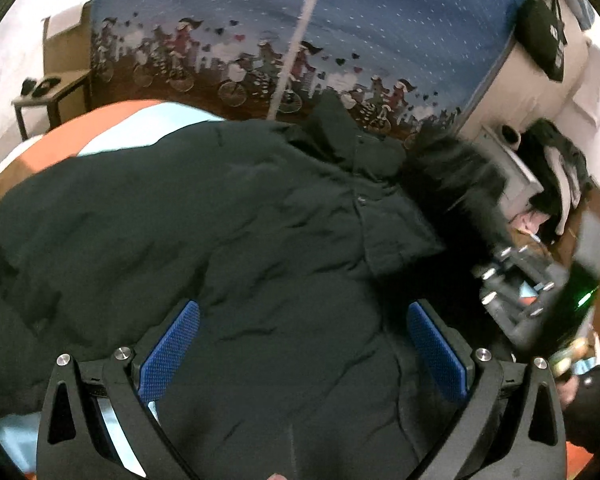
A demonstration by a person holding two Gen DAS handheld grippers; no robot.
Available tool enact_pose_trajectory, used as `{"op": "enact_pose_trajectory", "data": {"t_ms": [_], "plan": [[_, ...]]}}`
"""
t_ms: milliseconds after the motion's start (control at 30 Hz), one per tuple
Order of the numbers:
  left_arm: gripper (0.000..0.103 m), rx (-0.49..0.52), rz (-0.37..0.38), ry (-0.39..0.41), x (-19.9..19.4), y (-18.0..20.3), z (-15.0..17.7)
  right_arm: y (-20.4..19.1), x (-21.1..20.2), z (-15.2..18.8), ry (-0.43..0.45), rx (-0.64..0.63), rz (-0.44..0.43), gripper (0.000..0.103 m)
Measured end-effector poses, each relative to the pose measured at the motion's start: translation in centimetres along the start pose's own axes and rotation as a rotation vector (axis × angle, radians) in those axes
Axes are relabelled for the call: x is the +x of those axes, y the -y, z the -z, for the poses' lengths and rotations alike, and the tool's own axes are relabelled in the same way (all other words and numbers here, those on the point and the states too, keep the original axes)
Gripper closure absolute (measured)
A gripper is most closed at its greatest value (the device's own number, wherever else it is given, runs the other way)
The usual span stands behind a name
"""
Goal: Fold large clothes
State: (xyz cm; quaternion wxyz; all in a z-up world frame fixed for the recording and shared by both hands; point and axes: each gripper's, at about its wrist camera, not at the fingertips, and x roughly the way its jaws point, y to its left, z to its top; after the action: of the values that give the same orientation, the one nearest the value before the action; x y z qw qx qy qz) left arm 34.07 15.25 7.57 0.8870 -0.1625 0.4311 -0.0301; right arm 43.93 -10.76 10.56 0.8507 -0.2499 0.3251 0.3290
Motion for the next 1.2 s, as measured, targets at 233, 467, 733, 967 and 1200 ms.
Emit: {"op": "enact_pose_trajectory", "data": {"t_ms": [233, 467, 733, 967, 1200], "plan": [[0.001, -0.113, 0.182, -0.068, -0.5, -2.4, 0.3, -6.8, 4.1, 2.2, -0.139, -0.096, -0.181, 0.062], [0.001, -0.218, 0.251, -0.140, 1.3, -3.2, -0.2, -8.0, 3.9, 3.7, -0.141, -0.073, -0.326, 0.017], [0.001, -0.371, 0.323, -0.280, 7.7, -3.4, 0.9, -4.9, 0.0, 6.0, -0.104, -0.001, -0.334, 0.017], [0.002, -0.381, 0.300, -0.273, 9.9, -2.4, 0.5, -0.2, -1.3, 8.8, -0.097, 0.089, -0.234, 0.017], [0.066, -0.338, 0.146, -0.226, 10.3, -1.3, 0.6, 6.6, -1.2, 10.2, -0.079, 0.309, -0.129, 0.017]]}}
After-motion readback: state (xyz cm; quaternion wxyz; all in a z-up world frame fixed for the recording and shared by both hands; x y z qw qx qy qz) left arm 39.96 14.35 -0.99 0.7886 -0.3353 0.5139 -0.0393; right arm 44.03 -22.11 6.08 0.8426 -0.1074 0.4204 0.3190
